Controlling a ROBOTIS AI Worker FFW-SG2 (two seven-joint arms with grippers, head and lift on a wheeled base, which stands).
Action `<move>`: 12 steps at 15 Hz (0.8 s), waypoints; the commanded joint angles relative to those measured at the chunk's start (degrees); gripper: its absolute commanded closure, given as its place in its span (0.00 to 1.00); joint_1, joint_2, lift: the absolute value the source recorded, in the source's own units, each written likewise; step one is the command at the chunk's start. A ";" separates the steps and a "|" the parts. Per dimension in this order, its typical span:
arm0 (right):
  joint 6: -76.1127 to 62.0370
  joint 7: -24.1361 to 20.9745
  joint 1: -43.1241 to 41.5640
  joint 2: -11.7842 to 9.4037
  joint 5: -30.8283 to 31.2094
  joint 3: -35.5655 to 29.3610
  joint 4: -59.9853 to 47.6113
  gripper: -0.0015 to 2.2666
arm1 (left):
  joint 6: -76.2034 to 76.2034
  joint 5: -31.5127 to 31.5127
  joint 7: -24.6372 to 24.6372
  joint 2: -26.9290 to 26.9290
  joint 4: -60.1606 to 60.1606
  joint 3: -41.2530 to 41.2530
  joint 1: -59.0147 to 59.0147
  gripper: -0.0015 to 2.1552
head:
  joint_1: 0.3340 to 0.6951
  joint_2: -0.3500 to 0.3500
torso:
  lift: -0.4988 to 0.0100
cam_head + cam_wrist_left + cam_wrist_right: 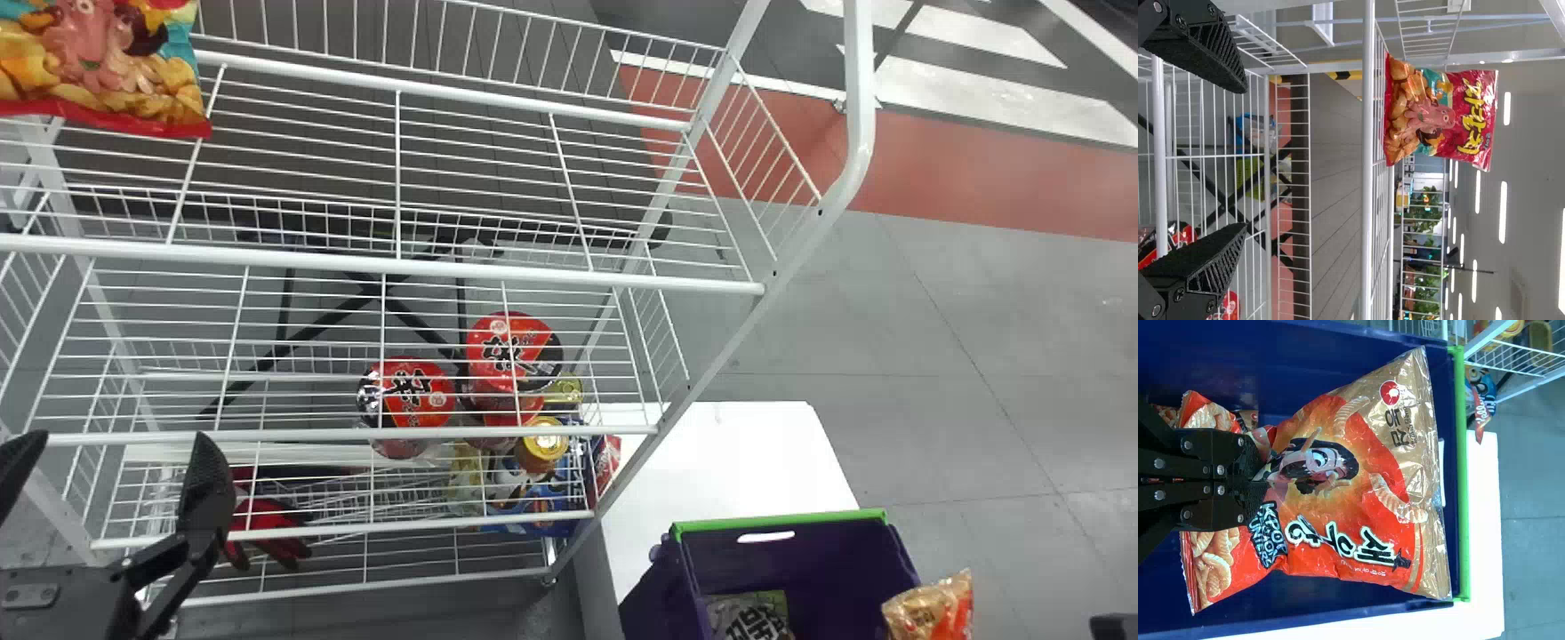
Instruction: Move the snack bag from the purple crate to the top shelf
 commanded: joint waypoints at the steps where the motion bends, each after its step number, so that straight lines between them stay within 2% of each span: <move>1: 1.24 0.80 -0.01 0.00 0.00 -0.68 -1.06 0.76 | -0.18 0.07 0.13 0.00 -0.02 0.03 0.00 0.04 | 1.00 0.00 | 0.65; 12: 1.76 2.29 0.17 0.80 0.00 -1.74 -3.25 0.76 | -1.59 -0.02 0.83 0.18 -0.46 -0.41 0.35 0.04 | 1.00 0.00 | 0.74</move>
